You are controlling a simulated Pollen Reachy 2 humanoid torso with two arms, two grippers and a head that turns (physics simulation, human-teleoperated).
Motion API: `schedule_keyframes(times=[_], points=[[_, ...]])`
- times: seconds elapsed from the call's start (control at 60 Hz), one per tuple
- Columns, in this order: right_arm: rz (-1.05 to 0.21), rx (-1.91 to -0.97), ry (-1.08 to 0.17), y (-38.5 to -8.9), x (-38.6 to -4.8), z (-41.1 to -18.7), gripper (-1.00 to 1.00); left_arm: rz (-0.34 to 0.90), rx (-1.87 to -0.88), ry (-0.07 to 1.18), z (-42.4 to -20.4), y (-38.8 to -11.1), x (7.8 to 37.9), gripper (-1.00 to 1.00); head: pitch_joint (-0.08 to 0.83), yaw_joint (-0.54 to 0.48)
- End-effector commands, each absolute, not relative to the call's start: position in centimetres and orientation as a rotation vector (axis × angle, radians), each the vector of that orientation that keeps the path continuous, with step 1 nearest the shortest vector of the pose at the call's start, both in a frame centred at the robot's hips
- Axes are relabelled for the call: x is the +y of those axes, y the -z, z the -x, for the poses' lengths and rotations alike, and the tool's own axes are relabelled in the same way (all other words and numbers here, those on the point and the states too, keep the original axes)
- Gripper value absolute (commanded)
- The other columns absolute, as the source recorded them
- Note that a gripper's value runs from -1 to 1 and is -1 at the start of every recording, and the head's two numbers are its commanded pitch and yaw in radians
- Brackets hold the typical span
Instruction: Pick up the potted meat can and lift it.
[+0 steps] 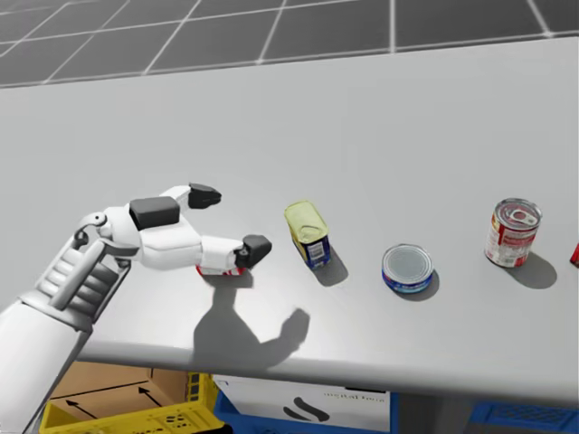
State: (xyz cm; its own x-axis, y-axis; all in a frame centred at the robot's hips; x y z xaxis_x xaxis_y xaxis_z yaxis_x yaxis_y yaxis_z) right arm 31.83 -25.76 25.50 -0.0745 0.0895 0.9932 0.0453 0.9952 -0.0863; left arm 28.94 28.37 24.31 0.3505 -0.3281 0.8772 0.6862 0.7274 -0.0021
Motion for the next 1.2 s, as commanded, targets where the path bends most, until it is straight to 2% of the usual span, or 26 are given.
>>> schedule_keyframes(times=[0.017, 0.717, 1.05, 1.083, 1.1, 1.117, 1.133, 1.2], points=[[0.101, -1.646, -0.036, -25.5, -25.9, -31.9, -1.00, 0.488, -0.800, 0.880, -29.7, -22.8, 26.8, -1.00, 0.662, 0.24], [0.099, -1.644, -0.035, -25.5, -26.1, -32.1, -1.00, 0.472, -0.764, 0.894, -35.2, -19.7, 21.4, -1.00, 0.665, 0.22], [0.096, -1.645, -0.031, -25.5, -26.3, -32.1, -1.00, 0.454, -0.757, 0.913, -36.0, -18.7, 20.4, -1.00, 0.665, 0.21], [0.096, -1.645, -0.031, -25.5, -26.3, -32.1, -1.00, 0.446, -0.759, 0.914, -36.0, -18.7, 20.3, -0.73, 0.664, 0.21], [0.095, -1.645, -0.031, -25.5, -26.3, -32.1, -1.00, 0.446, -0.759, 0.912, -35.9, -18.7, 20.3, -0.50, 0.663, 0.21], [0.095, -1.646, -0.030, -25.5, -26.3, -32.1, -1.00, 0.447, -0.756, 0.919, -35.8, -18.6, 20.3, 0.79, 0.663, 0.21], [0.095, -1.646, -0.030, -25.5, -26.3, -32.1, -1.00, 0.445, -0.752, 0.925, -35.7, -18.6, 20.3, 0.97, 0.662, 0.21], [0.094, -1.647, -0.028, -25.6, -26.3, -32.1, -1.00, 0.434, -0.750, 0.932, -35.4, -18.5, 20.4, 1.00, 0.660, 0.21]])
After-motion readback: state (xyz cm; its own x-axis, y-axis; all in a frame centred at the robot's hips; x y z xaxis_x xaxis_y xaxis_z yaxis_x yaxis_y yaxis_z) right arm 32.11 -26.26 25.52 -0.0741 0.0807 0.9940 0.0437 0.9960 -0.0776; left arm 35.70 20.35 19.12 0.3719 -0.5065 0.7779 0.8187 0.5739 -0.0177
